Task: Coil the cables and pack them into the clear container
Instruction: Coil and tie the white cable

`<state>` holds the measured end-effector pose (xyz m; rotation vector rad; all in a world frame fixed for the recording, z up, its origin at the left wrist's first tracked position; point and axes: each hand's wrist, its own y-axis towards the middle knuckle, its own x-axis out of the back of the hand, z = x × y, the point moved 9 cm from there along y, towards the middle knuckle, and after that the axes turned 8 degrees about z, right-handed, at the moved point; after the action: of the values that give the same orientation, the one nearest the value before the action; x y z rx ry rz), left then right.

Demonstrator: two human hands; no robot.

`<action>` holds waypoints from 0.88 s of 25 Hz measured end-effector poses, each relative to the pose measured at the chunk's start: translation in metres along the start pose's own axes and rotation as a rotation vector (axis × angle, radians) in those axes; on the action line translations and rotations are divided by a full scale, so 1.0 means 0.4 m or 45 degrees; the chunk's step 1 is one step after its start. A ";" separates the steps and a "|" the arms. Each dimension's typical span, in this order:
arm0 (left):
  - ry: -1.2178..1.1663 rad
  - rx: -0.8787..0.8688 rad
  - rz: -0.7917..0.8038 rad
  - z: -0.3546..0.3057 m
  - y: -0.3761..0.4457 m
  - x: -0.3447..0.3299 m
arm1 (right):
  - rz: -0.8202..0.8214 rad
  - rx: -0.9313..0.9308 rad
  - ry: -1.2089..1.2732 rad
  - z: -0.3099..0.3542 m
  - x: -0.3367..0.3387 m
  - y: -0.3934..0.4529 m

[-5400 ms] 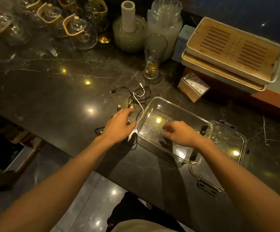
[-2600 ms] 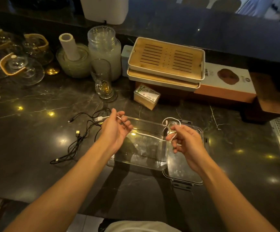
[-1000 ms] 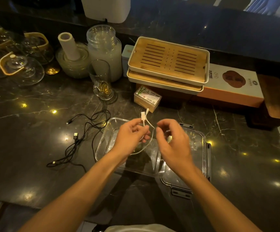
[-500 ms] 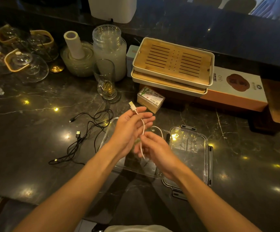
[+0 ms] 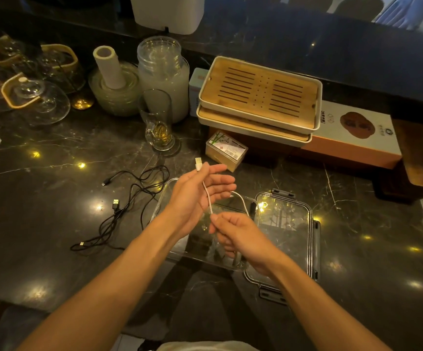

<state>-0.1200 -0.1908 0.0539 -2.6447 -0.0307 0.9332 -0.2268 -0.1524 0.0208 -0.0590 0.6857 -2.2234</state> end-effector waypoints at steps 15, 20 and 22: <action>0.529 0.515 0.419 0.086 -0.058 -0.028 | 0.143 -0.244 -0.465 0.158 0.167 0.069; 0.365 0.306 0.086 0.060 -0.021 0.011 | -0.206 -0.141 -0.738 0.246 0.140 0.026; 0.215 0.213 -0.034 0.043 -0.012 0.029 | -0.327 -0.039 -0.702 0.255 0.115 -0.006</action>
<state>-0.1211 -0.1794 0.0358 -2.5509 0.0502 0.6706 -0.2339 -0.2301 0.1011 -0.7818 0.4193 -2.2816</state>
